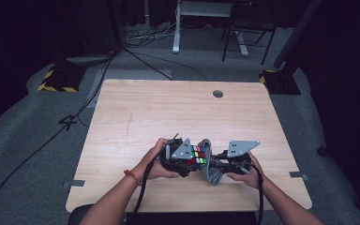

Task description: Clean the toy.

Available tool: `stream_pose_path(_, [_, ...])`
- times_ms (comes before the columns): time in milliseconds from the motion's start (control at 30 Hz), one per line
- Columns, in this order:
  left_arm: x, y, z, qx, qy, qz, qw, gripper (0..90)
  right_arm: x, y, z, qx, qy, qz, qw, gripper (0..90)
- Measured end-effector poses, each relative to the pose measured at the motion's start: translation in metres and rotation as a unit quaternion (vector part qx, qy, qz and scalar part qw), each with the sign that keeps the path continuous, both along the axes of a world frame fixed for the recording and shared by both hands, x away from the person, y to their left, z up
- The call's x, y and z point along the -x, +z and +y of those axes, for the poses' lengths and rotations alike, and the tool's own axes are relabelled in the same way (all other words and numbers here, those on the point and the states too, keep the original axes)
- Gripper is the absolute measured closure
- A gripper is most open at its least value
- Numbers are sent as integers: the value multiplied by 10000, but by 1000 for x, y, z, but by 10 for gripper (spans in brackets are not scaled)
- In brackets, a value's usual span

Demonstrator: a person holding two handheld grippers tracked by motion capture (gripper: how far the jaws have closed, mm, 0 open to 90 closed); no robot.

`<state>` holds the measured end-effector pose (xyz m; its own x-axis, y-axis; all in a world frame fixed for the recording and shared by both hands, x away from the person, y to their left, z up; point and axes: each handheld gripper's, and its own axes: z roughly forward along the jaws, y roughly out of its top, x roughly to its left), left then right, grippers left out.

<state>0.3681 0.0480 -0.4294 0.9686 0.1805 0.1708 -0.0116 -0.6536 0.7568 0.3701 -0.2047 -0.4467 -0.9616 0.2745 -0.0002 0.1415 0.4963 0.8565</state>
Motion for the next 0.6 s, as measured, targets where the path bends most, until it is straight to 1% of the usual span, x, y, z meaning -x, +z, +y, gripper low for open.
stream_pose_path(67, [0, -1, 0, -71, 36, -8, 10000, 330, 0, 1, -4, -142, 27, 38, 9999, 778])
stream_pose_path(133, [-1, -2, 0, -55, 15, 42, 10000, 329, 0, 3, -6, -246, 17, 67, 9997, 778])
stream_pose_path(200, [-2, -3, 0, -112, 1, 66, 9999, 329, 1, 6, -8, -286, 66, -18, 9996, 778])
stream_pose_path(300, [-2, -6, -2, -226, -22, 137, 9996, 328, 4, 10, -10, -450, 136, -46, 9989, 778])
stream_pose_path(333, [-2, -8, -3, -279, -35, 124, 9995, 327, 4, 11, -10, -494, 163, -59, 9986, 778])
stream_pose_path(367, [-1, -8, -4, -341, -35, 86, 9994, 327, 5, 12, -9, -511, 183, -60, 9985, 778])
stream_pose_path(433, [-1, -10, -5, -393, -60, 98, 9992, 327, 7, 14, -8, -499, 219, -128, 9984, 778])
stream_pose_path(500, [-1, -9, -5, -348, -23, 115, 9993, 328, 7, 15, -7, -481, 200, -165, 9985, 778])
stream_pose_path(533, [-1, -9, -5, -310, -24, 61, 9995, 329, 8, 16, -7, -470, 183, -182, 9986, 778])
stream_pose_path(567, [-1, -8, -4, -263, 18, 53, 9996, 330, 7, 16, -6, -435, 140, -188, 9988, 778])
stream_pose_path(600, [-1, -7, -4, -165, 7, 53, 9998, 331, 7, 15, -5, -357, 78, -187, 9992, 778])
